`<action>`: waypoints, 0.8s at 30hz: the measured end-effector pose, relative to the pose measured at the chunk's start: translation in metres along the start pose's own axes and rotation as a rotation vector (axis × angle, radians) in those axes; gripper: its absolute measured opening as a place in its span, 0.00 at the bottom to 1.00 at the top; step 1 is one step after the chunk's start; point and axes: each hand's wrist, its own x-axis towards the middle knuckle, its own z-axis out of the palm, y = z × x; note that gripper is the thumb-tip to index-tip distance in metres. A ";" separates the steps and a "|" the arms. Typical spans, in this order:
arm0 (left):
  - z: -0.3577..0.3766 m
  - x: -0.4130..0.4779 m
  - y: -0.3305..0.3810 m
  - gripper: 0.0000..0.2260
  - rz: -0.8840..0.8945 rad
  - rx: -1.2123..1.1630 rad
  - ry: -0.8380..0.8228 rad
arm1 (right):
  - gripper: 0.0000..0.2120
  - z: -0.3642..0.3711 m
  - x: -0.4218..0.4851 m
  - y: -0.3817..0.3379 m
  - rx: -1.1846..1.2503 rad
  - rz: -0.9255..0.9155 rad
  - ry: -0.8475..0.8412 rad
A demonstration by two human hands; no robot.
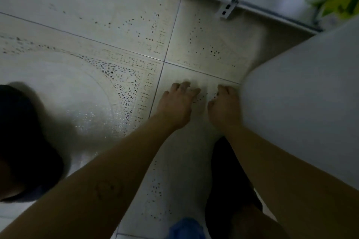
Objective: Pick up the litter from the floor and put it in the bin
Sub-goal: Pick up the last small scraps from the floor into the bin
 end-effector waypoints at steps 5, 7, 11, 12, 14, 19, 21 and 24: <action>0.024 0.003 -0.010 0.18 -0.003 0.074 0.116 | 0.19 0.016 -0.001 0.016 -0.145 -0.143 0.079; 0.030 -0.002 -0.016 0.14 -0.009 0.027 0.161 | 0.15 0.019 0.001 0.016 -0.128 -0.162 0.093; 0.034 -0.010 -0.022 0.12 -0.060 -0.094 0.209 | 0.10 0.017 0.005 0.011 -0.066 -0.176 0.108; 0.035 -0.011 -0.023 0.12 -0.068 -0.113 0.217 | 0.10 0.017 0.005 0.010 -0.050 -0.175 0.106; 0.035 -0.014 -0.024 0.12 -0.095 -0.155 0.239 | 0.11 0.015 0.004 0.007 0.016 -0.141 0.103; 0.006 -0.029 -0.018 0.11 -0.178 -0.313 0.266 | 0.11 -0.008 -0.019 -0.004 0.267 -0.041 0.093; -0.018 -0.039 -0.010 0.10 -0.172 -0.340 0.289 | 0.11 -0.029 -0.035 -0.015 0.336 -0.089 0.109; -0.064 -0.055 0.008 0.09 -0.176 -0.386 0.350 | 0.08 -0.076 -0.060 -0.033 0.347 -0.193 0.178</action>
